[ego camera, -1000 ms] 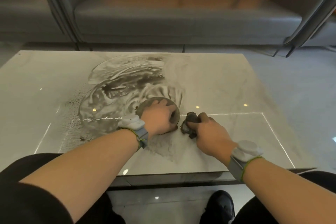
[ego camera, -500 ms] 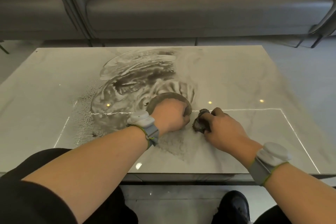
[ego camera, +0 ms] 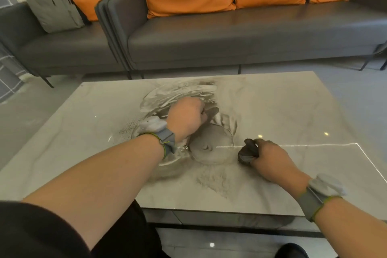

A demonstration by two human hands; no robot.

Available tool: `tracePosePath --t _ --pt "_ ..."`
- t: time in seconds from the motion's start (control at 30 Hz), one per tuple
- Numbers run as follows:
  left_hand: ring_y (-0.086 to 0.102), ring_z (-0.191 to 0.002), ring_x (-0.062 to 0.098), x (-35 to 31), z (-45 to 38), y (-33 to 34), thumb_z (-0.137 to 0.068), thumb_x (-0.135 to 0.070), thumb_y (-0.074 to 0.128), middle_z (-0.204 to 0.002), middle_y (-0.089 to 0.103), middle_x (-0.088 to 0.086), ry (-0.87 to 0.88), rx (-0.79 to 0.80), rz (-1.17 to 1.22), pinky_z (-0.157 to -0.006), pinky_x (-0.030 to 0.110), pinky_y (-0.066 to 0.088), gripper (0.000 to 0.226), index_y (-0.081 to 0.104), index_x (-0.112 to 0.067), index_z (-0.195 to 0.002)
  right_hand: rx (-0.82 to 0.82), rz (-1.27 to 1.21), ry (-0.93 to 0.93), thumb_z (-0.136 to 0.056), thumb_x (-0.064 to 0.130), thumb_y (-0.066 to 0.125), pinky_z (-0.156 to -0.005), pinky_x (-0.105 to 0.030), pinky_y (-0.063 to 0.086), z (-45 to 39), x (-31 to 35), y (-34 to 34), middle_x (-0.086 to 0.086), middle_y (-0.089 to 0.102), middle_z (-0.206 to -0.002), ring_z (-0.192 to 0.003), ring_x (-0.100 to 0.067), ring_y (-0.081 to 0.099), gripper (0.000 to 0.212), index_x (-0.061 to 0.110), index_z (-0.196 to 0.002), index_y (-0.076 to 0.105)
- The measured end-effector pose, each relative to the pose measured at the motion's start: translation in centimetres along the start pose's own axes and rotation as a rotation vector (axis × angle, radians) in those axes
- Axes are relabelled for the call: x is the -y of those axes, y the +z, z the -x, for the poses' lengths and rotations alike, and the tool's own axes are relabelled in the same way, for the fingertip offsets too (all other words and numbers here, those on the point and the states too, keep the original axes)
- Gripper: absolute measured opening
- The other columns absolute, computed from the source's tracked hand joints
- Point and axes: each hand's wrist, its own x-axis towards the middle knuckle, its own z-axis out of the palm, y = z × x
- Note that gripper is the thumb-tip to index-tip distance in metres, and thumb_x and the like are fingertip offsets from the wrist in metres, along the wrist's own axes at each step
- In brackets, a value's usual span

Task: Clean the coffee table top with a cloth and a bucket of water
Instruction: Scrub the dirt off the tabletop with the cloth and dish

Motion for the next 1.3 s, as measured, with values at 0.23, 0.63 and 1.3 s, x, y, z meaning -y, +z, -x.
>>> tracePosePath --t 0.23,0.63,1.3 --pt "0.06 -0.068 0.028 0.4 0.8 -5.2 -0.083 -0.032 0.047 -0.07 0.064 0.001 -0.028 -0.145 -0.013 -0.058 0.035 0.053 0.024 0.067 -0.018 -0.081 -0.038 -0.891 0.215 -0.091 0.02 0.062 -0.061 -0.031 0.046 -0.1 0.5 -3.3 -0.01 0.07 -0.079 -0.069 -0.026 0.062 0.015 0.015 -0.104 0.068" --pt "0.066 -0.067 0.019 -9.5 5.3 -5.6 -0.084 -0.028 0.052 -0.069 0.071 -0.002 0.096 -0.062 0.398 -0.061 0.036 0.057 0.025 0.074 -0.018 -0.079 -0.091 -1.516 0.46 -0.088 0.016 0.041 -0.047 -0.024 0.046 3.5 -2.5 -8.4 -0.009 0.06 -0.067 -0.049 -0.023 0.057 0.017 0.014 -0.08 0.056" --pt "0.073 -0.057 0.029 -6.2 11.5 7.3 -0.083 -0.019 0.058 -0.06 0.073 0.01 -0.596 0.272 0.945 -0.062 0.041 0.063 0.018 0.072 -0.012 -0.074 -0.23 -0.035 0.011 -0.089 0.036 0.059 -0.074 -0.038 0.054 1.0 3.4 0.3 -0.012 0.057 -0.108 -0.085 -0.037 0.062 0.031 0.017 -0.112 0.067"
